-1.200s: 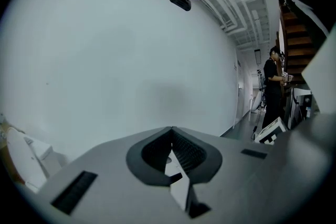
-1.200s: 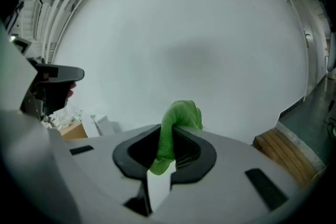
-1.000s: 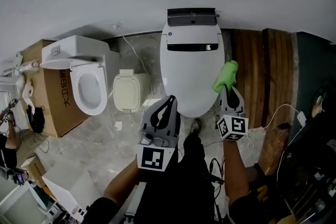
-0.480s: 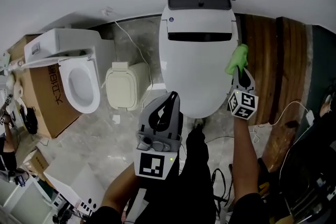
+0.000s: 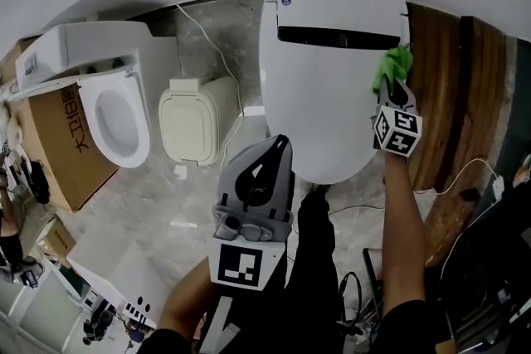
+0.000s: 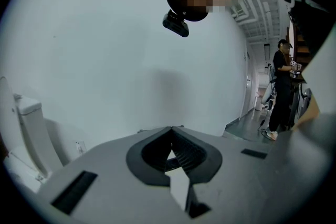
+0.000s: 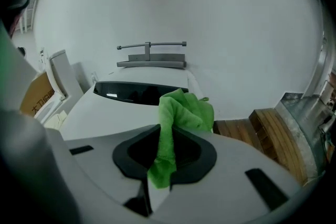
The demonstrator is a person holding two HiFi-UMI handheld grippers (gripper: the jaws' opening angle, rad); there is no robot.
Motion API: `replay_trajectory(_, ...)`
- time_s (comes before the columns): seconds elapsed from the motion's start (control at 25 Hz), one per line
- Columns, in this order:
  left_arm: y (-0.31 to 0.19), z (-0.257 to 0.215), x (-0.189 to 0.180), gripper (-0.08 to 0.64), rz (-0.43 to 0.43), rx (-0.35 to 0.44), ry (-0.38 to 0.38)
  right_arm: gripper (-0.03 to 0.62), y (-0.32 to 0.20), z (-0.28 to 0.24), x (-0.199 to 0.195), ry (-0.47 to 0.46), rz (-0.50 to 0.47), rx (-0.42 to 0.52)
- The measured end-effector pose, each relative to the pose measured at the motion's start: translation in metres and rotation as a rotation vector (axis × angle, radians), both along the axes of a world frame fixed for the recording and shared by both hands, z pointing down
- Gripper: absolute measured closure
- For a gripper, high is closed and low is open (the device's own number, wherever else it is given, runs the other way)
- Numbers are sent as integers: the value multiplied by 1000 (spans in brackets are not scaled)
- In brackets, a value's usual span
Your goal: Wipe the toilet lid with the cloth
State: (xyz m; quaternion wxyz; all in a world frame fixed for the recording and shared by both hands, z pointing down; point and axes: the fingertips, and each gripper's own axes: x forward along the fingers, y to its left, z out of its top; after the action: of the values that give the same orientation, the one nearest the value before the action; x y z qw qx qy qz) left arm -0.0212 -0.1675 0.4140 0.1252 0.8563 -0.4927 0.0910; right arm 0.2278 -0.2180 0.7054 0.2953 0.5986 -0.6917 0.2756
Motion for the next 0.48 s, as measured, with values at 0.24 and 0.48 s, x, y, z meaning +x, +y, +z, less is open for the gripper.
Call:
replay_trajectory(0.24, 5, 14, -14, 551, -26, -30, 13, 531, -4, 7, -14, -33, -37, -4)
replay_trajectory(0.48, 6, 21, -28, 551, -64, -42, 24, 531, -10, 9, -49, -21, -141, -29)
